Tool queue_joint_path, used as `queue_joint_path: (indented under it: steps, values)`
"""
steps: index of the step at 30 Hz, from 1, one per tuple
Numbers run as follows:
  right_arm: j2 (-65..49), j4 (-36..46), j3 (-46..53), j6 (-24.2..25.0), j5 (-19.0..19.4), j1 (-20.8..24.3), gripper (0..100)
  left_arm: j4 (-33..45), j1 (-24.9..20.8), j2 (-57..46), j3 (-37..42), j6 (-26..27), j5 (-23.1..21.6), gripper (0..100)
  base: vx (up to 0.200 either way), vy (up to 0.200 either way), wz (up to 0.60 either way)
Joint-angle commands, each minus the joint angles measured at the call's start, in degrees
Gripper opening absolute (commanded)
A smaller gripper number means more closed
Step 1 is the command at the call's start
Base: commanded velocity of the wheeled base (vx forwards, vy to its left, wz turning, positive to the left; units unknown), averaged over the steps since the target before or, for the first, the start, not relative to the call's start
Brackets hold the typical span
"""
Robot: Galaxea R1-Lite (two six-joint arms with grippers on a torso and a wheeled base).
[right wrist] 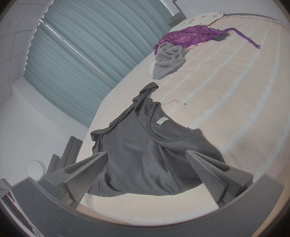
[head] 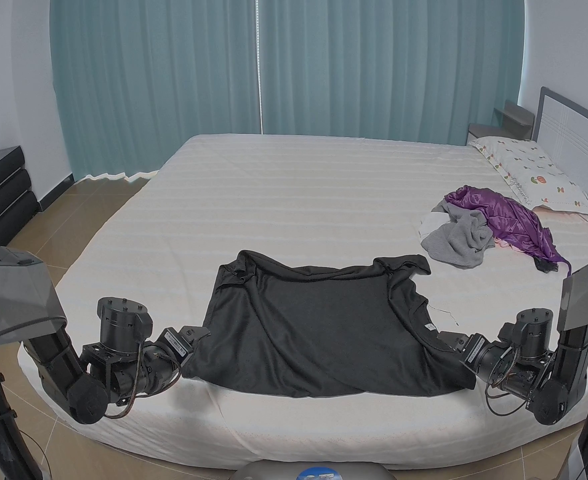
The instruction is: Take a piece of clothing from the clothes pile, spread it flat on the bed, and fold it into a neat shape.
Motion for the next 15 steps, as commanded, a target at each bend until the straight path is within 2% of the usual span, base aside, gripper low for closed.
queue_joint_path:
  steps: [1,10,15]
  values:
    - [0.2,-0.8,0.0,0.0,0.0,0.0,100,0.0,-0.1,0.1,0.3,0.0,0.0,100,0.000,-0.200,0.00]
    - [0.2,-0.8,0.3,0.0,0.0,0.1,100,0.0,-0.3,0.0,0.6,0.1,0.1,100,0.000,-0.200,0.00]
    - [0.2,-0.8,0.4,0.0,0.0,0.1,100,0.0,-0.3,0.0,0.6,0.2,0.6,100,0.000,0.000,0.00]
